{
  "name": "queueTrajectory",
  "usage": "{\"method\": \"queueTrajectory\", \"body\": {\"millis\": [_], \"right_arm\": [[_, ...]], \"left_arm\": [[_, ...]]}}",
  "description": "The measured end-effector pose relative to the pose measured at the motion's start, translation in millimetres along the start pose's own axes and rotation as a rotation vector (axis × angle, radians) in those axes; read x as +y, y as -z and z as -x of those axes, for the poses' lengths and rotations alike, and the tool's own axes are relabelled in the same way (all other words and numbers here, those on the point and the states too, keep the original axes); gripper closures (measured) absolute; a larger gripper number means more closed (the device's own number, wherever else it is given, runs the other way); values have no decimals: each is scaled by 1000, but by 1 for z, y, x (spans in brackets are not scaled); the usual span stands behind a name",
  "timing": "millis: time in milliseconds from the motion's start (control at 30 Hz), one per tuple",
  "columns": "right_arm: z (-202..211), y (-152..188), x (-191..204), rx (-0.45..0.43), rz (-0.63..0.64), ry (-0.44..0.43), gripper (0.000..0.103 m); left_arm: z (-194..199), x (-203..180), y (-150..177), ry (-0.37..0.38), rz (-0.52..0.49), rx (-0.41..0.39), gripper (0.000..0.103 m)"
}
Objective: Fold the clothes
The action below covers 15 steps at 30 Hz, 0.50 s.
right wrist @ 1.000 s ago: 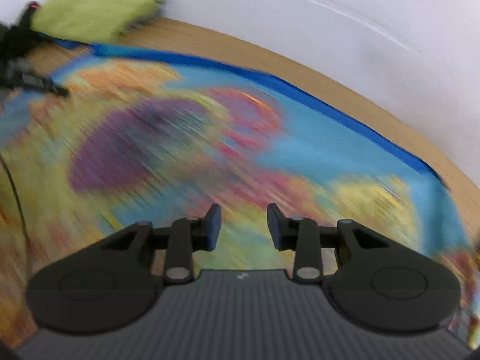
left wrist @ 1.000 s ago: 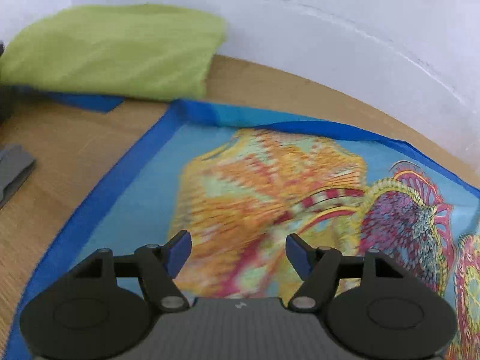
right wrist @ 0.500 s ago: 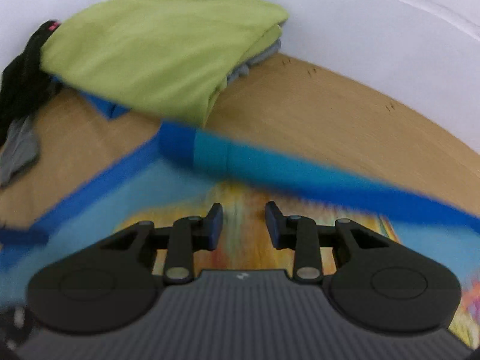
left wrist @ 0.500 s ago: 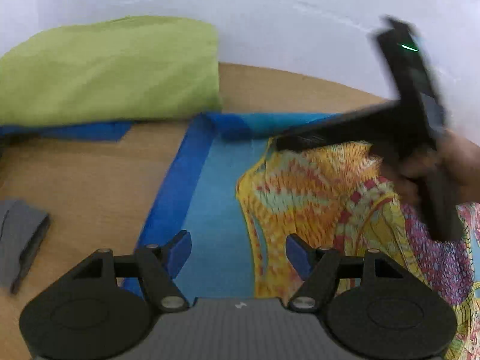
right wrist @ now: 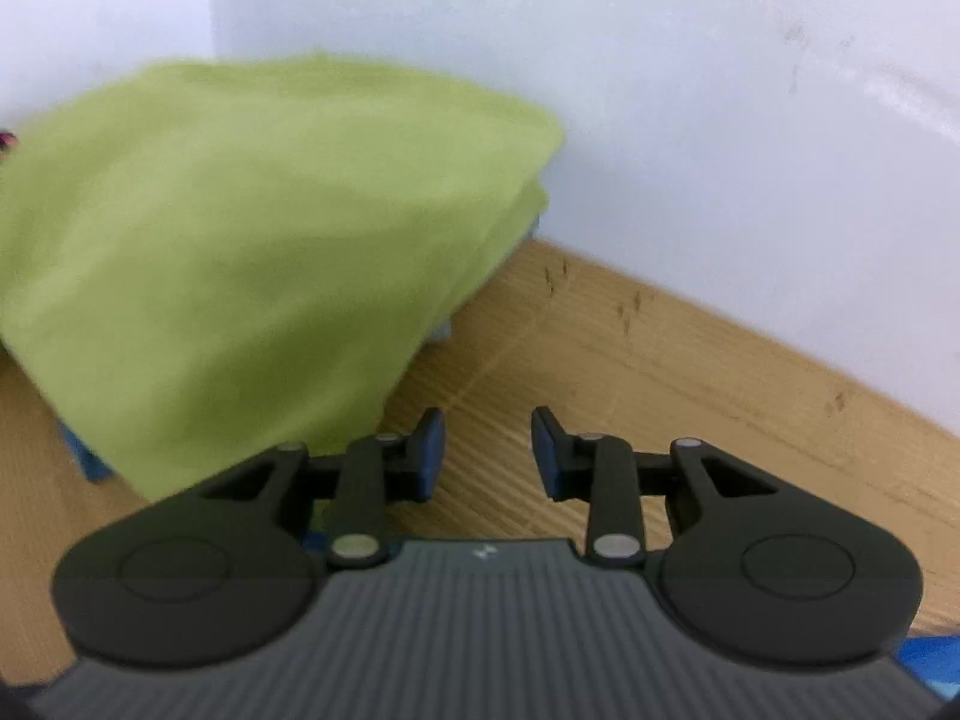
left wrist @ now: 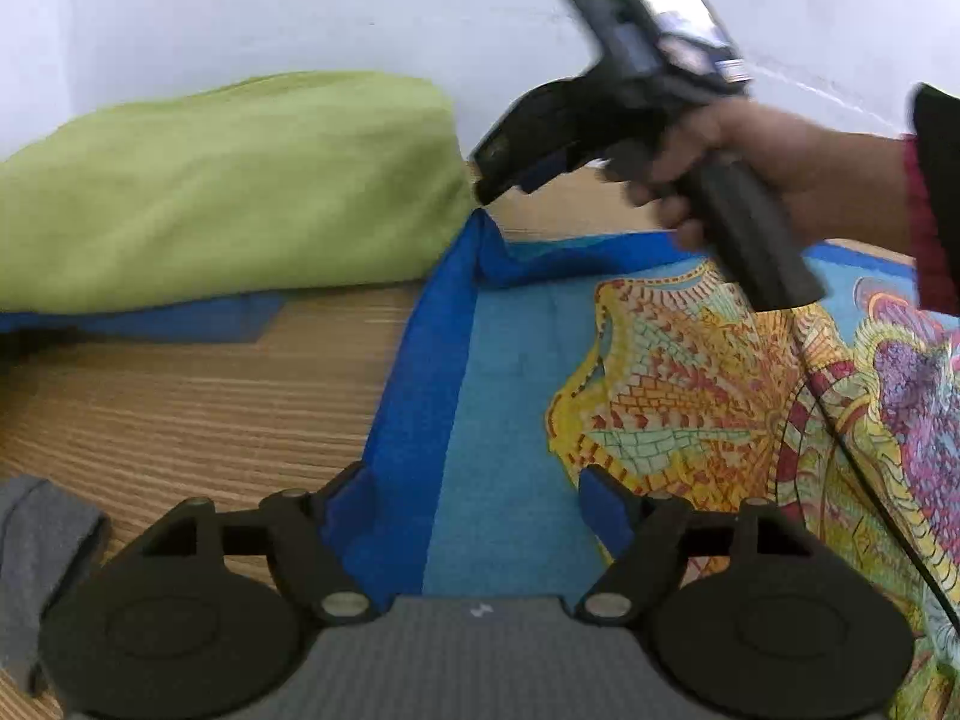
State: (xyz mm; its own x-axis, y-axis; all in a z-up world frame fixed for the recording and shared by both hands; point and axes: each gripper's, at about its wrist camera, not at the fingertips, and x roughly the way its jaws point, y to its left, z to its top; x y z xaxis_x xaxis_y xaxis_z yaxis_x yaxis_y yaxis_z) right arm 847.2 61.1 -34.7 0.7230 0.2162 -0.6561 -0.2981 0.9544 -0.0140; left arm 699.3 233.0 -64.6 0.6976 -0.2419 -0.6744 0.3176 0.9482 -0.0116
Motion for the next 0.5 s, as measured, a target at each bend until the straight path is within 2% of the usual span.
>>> {"method": "queueTrajectory", "body": {"millis": [100, 167, 233, 333, 367, 500], "right_arm": [[20, 2, 0, 41, 60, -28, 69], [26, -3, 9, 66, 103, -63, 69], [27, -10, 20, 88, 140, -87, 69], [1, -32, 49, 107, 158, -67, 72], [-7, -39, 58, 113, 164, -60, 79], [-40, -68, 97, 138, 188, -32, 83]], "left_arm": [[1, -3, 5, -8, -4, -36, 21], [-1, -5, 8, -9, -6, -56, 16], [-3, -6, 6, -3, 3, -59, 16], [-6, -3, 3, 34, 41, -74, 15], [-5, -2, 3, 42, 52, -78, 15], [-2, 7, 5, 76, 95, -91, 15]]}}
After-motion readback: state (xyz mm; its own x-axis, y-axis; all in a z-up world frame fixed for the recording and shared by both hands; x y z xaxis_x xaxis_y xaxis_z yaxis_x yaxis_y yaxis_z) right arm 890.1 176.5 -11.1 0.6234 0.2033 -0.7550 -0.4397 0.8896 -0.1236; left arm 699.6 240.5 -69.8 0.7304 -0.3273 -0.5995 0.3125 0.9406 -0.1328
